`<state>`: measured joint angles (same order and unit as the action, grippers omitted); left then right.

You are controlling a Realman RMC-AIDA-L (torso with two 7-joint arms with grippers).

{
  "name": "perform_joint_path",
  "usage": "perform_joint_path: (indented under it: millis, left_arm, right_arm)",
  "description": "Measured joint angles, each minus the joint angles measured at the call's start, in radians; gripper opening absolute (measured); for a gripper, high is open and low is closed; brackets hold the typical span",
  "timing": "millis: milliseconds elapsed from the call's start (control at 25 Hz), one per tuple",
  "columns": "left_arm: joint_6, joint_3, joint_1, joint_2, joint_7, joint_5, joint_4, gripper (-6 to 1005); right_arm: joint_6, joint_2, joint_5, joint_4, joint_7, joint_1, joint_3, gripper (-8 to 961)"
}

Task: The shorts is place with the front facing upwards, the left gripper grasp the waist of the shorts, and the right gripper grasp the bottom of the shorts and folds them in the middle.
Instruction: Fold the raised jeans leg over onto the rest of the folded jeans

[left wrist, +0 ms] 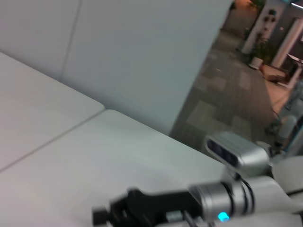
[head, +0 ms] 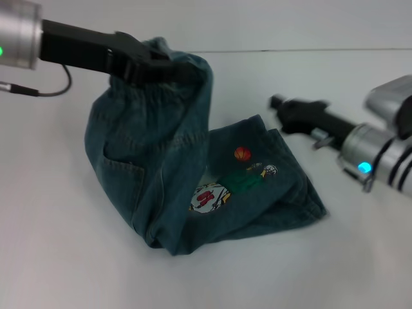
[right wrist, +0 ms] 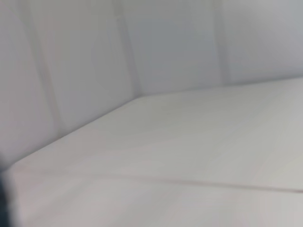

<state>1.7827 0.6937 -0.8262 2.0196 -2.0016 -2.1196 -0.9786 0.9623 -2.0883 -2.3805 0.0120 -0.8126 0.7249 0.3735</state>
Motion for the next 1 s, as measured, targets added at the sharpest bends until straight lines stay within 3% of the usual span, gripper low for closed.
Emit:
perform_joint_path:
  millis: [200,520,680,1000]
  left_arm:
    - [-0.009,0.054,-0.011,0.038,0.007,0.006,0.005,36]
    - [-0.051,0.116,-0.065,0.094,0.049,0.006,0.075,78]
    - [-0.141,0.224,-0.086,0.121,0.053,0.006,0.120,101]
    - [-0.344,0.362,-0.148,0.141,0.045,-0.004,0.281,149]
  right_arm:
    - [0.004,0.008,0.042,0.053,0.005,-0.008,0.133,-1]
    - [0.013,0.026,0.210,0.060,0.008,-0.012,0.148,-1]
    - [0.023,0.028,0.234,0.061,0.001,-0.015,0.146,-1]
    - [0.029,0.019,0.235,0.056,0.000,-0.022,0.143,-2]
